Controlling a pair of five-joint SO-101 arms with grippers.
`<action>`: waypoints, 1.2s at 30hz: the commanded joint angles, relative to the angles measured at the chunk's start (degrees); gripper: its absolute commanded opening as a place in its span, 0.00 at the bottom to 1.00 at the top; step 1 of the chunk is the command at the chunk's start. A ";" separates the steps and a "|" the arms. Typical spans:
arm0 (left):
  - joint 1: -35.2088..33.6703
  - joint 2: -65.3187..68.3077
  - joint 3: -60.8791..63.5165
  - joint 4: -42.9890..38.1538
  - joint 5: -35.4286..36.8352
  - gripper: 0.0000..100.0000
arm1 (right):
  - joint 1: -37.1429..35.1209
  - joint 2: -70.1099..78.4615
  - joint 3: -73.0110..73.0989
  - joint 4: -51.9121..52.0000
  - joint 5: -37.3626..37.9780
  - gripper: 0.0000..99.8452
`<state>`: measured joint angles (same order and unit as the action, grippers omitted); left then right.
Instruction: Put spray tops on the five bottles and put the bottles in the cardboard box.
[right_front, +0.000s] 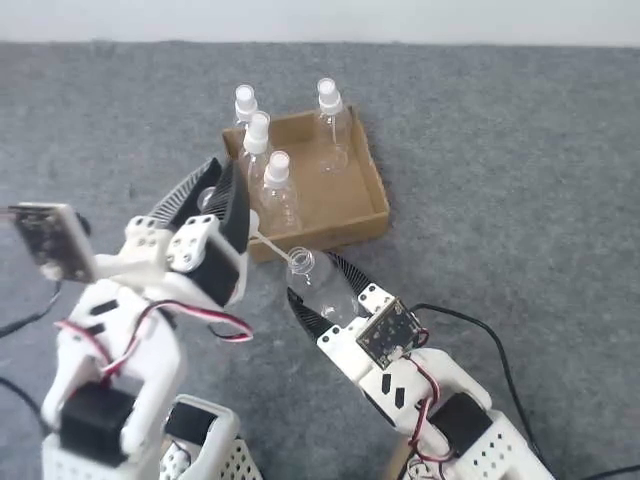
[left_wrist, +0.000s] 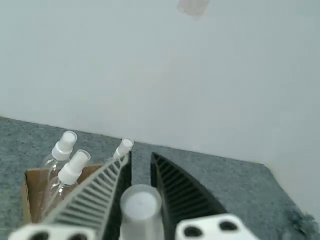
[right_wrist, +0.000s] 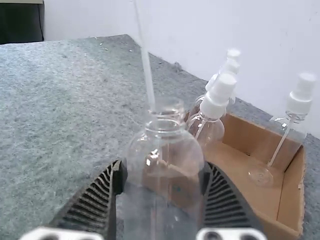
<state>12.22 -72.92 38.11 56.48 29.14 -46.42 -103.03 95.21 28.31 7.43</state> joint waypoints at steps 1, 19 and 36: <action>3.16 -0.09 4.18 -4.92 -0.70 0.01 | -0.48 -0.92 1.23 -1.36 1.14 0.07; 7.82 -0.18 15.16 -9.67 -3.08 0.03 | -0.40 -1.01 1.14 0.13 1.14 0.07; 7.12 -0.26 6.81 -0.09 -3.87 0.21 | -0.40 -1.01 1.14 0.13 1.23 0.07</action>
<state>19.96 -72.40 50.68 54.29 26.24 -46.42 -103.03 95.21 28.31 7.60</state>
